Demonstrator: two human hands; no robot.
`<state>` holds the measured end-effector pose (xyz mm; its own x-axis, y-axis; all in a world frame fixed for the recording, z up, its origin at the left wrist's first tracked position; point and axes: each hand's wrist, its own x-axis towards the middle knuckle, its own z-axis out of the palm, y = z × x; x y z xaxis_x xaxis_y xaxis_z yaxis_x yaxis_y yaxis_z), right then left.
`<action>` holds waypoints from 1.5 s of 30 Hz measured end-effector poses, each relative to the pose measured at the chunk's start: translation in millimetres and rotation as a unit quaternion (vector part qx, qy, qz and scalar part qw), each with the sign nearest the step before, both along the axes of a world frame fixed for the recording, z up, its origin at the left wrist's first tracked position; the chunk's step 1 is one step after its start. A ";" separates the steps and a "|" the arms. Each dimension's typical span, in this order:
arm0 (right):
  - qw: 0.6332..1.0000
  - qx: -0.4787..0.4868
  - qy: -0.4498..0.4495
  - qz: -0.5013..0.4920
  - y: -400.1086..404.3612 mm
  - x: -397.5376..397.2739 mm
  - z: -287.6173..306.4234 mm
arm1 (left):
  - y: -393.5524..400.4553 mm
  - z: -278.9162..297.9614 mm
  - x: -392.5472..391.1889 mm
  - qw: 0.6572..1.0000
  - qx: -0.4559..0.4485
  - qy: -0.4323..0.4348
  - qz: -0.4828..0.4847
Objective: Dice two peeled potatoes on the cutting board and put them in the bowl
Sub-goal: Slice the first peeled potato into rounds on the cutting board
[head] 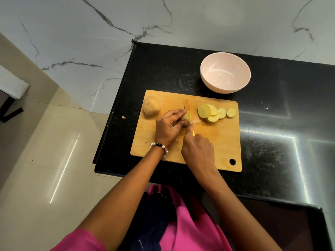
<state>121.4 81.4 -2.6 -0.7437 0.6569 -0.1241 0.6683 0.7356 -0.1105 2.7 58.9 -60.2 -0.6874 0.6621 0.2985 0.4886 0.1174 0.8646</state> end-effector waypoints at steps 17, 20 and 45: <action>0.999 -0.017 -0.031 0.011 12.1 31.3 -20.4 | 0.3 6.5 1.8 0.999 -0.020 -0.049 0.014; 1.000 -0.022 -0.010 -0.010 26.2 30.1 -21.7 | 0.0 6.5 2.3 0.999 -0.017 -0.047 0.016; 0.966 -0.119 0.227 -0.037 15.7 33.6 11.7 | 0.0 -1.5 -2.7 0.999 -0.038 -0.029 -0.025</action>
